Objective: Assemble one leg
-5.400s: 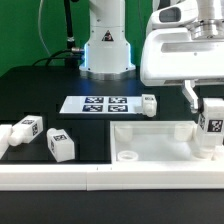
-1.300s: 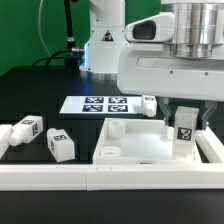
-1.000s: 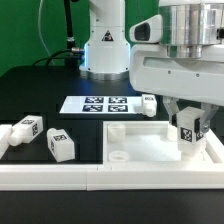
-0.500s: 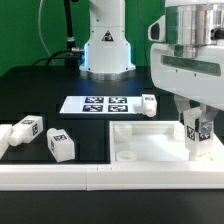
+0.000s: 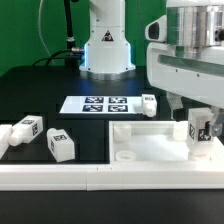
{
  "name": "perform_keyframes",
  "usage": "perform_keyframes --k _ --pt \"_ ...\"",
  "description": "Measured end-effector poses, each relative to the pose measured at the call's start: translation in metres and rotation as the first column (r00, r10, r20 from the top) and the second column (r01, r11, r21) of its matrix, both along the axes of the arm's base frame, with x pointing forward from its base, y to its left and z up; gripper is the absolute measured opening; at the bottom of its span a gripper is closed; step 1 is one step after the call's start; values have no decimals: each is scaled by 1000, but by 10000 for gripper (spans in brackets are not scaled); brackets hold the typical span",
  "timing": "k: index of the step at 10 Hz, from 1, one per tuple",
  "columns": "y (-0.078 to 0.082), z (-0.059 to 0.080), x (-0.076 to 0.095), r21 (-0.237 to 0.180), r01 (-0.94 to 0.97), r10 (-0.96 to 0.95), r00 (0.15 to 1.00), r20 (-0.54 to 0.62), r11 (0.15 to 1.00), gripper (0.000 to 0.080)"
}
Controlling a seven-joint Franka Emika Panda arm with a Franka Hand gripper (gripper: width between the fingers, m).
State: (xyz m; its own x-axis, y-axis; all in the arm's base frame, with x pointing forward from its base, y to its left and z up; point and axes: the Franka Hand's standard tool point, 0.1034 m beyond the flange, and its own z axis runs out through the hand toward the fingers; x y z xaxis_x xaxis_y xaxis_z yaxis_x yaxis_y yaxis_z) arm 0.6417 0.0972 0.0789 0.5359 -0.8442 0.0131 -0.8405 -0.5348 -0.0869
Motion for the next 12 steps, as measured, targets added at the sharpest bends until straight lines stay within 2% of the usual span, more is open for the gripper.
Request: perform_keyframes --k 2,4,5,7,9,10,11,12 --pt "2 3 -1 -26 -263 263 965 -3 964 648" --pt "0 3 -1 -36 -355 355 935 2 934 649" --pt "-1 3 0 -54 -459 459 888 -6 887 649" --pt "11 8 8 -109 -677 676 735 -50 728 649" --pt "7 7 7 -109 -681 680 731 -53 724 649" --pt "7 7 7 -109 -681 680 731 -53 724 492" --pt "7 7 7 -108 -666 665 745 -52 738 492" --pt "7 7 7 -108 -666 665 745 -52 738 355"
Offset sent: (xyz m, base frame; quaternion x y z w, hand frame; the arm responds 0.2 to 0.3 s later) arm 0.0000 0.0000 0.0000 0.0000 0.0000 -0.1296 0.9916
